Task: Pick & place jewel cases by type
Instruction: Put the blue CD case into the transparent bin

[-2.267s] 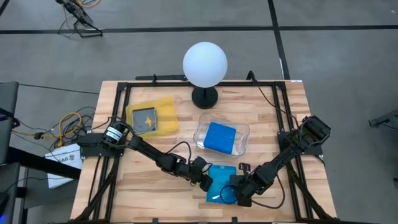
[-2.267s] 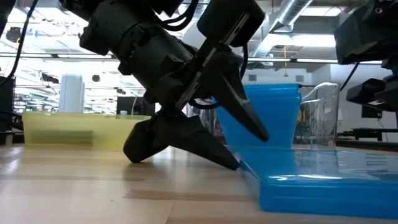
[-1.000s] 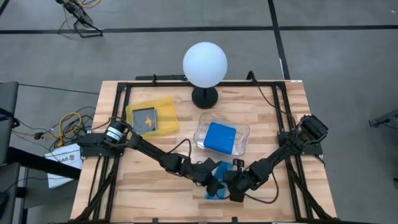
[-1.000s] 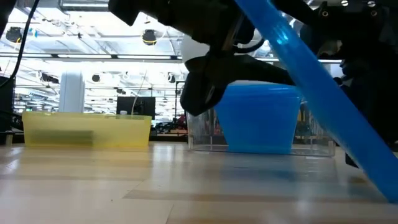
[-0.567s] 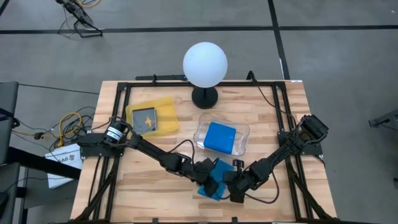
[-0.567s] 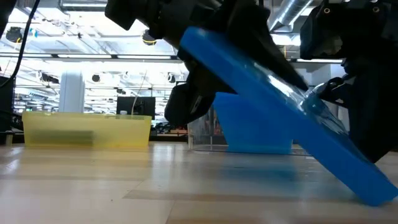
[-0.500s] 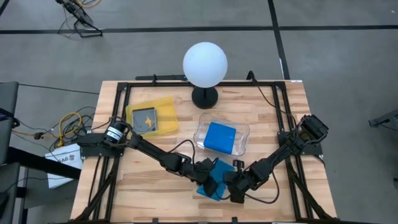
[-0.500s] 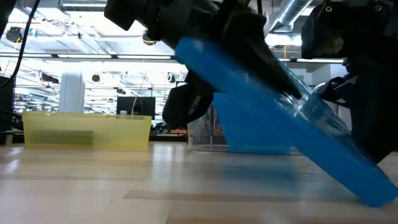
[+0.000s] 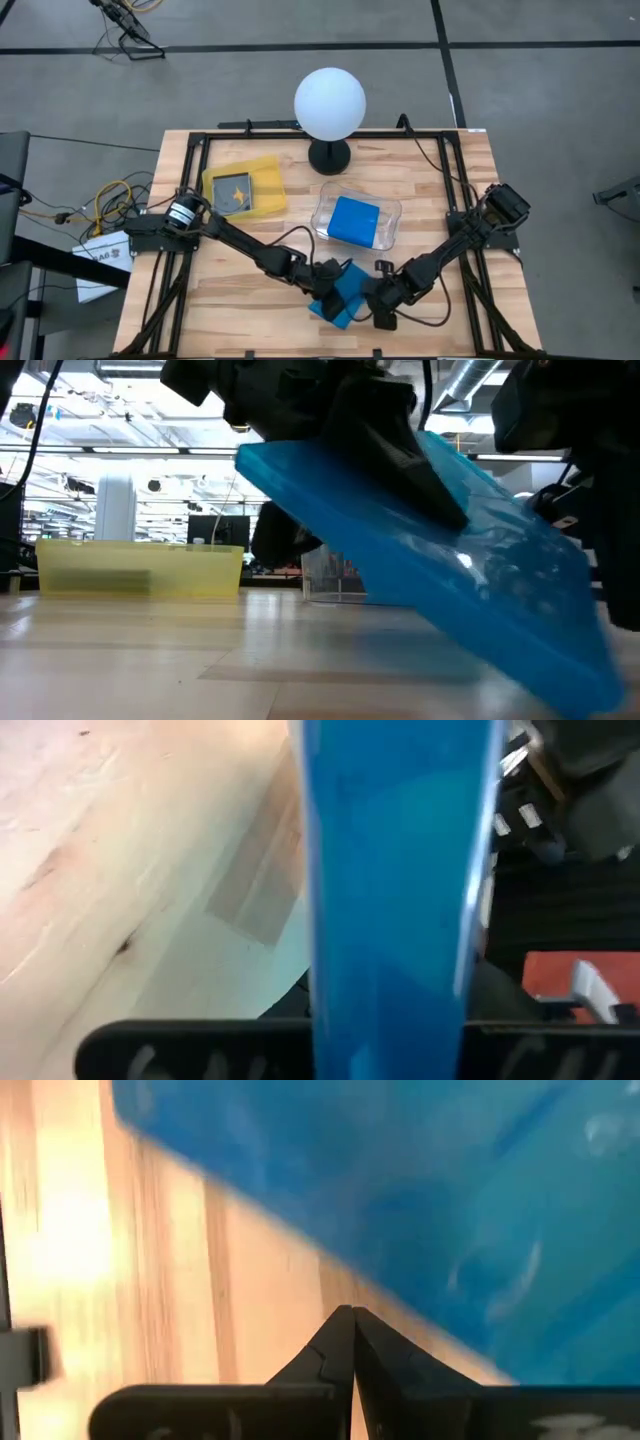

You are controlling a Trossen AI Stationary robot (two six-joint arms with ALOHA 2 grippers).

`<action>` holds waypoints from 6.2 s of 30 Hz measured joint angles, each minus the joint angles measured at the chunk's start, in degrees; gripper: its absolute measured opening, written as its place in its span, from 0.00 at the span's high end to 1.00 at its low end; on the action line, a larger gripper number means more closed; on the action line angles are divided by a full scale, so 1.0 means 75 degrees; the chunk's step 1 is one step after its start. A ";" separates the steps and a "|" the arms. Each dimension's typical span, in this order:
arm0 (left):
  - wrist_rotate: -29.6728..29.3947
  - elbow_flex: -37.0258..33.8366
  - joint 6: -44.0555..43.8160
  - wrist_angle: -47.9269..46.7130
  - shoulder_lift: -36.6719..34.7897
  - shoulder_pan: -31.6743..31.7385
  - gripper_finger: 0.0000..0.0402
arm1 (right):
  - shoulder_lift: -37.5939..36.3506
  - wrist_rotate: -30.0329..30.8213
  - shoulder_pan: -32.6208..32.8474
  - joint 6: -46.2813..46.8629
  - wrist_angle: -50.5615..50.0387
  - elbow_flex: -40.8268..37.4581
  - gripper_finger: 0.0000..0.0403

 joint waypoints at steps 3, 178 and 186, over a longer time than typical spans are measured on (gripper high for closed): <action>-0.0050 -0.0007 0.0222 -0.0304 -0.0150 -0.0008 0.98 | -0.0177 -0.0005 0.0133 0.0119 -0.0129 -0.0003 1.00; 0.1748 -0.3065 1.1937 0.6421 -0.1386 0.3127 0.90 | -0.4121 0.4557 0.0389 0.0712 -0.3703 -0.0017 1.00; 0.1937 -0.2572 1.1912 0.5706 -0.1386 0.3148 0.75 | -0.4121 0.4557 0.0389 0.0712 -0.3628 -0.0017 1.00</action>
